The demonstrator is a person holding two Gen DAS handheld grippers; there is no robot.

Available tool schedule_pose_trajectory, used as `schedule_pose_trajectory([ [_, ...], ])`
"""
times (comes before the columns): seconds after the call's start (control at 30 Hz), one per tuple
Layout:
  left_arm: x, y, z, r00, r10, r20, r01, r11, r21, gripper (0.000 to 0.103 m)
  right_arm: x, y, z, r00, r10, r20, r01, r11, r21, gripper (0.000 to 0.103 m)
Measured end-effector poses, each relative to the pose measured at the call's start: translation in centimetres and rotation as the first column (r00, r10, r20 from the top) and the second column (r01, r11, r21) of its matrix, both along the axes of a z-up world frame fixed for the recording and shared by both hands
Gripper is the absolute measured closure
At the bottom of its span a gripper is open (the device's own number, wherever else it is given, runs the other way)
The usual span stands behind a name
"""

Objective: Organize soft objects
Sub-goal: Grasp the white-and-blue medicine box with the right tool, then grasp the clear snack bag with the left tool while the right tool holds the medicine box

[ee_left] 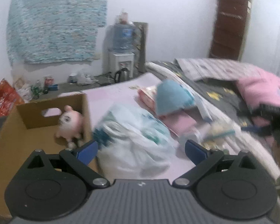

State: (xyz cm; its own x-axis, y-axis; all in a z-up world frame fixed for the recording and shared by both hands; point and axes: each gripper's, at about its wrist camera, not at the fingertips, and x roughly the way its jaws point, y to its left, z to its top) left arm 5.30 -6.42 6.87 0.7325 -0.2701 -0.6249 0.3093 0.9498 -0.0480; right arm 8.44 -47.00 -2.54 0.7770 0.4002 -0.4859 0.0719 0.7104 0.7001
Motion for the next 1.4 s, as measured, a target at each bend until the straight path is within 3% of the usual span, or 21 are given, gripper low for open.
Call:
schedule_pose_trajectory([
  [0.17, -1.6, -3.3, -4.0, 0.998, -0.04, -0.053, 0.038, 0.998, -0.042, 0.003, 1.0, -3.1, -1.5, 0.995, -0.089, -0.049, 0.09, 0.996, 0.006, 0.022],
  [0.33, -1.8, -5.2, -7.6, 0.991, -0.037, -0.129, 0.026, 0.996, -0.089, 0.003, 4.6, -5.8, -5.1, 0.973, -0.152, -0.175, 0.159, 0.987, 0.031, 0.026],
  [0.47, -2.3, -6.1, -9.0, 0.989, -0.038, -0.142, 0.026, 0.996, -0.088, 0.004, 7.2, -6.5, -7.8, 0.955, -0.155, -0.252, 0.175, 0.983, 0.058, 0.031],
  [0.73, -2.8, -6.3, -9.7, 0.987, -0.042, -0.156, 0.027, 0.995, -0.096, 0.016, 9.6, -5.6, -11.0, 0.947, -0.115, -0.299, 0.158, 0.98, 0.124, 0.064],
  [0.93, -2.8, -5.9, -9.6, 0.985, -0.048, -0.164, 0.03, 0.994, -0.108, 0.033, 8.7, -6.1, -10.7, 0.964, -0.126, -0.236, 0.174, 0.965, 0.197, 0.076],
  [1.13, -3.0, -5.2, -8.9, 0.985, -0.063, -0.158, 0.04, 0.988, -0.146, 0.036, 6.3, -5.8, -7.2, 0.989, -0.097, -0.111, 0.122, 0.962, 0.245, 0.076],
  [1.2, -3.3, -4.8, -8.3, 0.986, -0.075, -0.147, 0.051, 0.985, -0.162, 0.036, 5.4, -5.0, -5.9, 0.997, -0.045, -0.07, 0.062, 0.962, 0.265, 0.076],
  [1.27, -3.6, -4.3, -7.6, 0.985, -0.096, -0.14, 0.071, 0.982, -0.175, 0.027, 4.4, -3.6, -4.7, 0.999, 0.045, -0.028, -0.035, 0.958, 0.284, 0.076],
  [1.4, -4.2, -3.6, -6.9, 0.979, -0.142, -0.143, 0.116, 0.977, -0.177, 0.019, 3.6, 2.1, -4.5, 0.969, 0.248, -0.019, -0.233, 0.931, 0.28, 0.076],
])
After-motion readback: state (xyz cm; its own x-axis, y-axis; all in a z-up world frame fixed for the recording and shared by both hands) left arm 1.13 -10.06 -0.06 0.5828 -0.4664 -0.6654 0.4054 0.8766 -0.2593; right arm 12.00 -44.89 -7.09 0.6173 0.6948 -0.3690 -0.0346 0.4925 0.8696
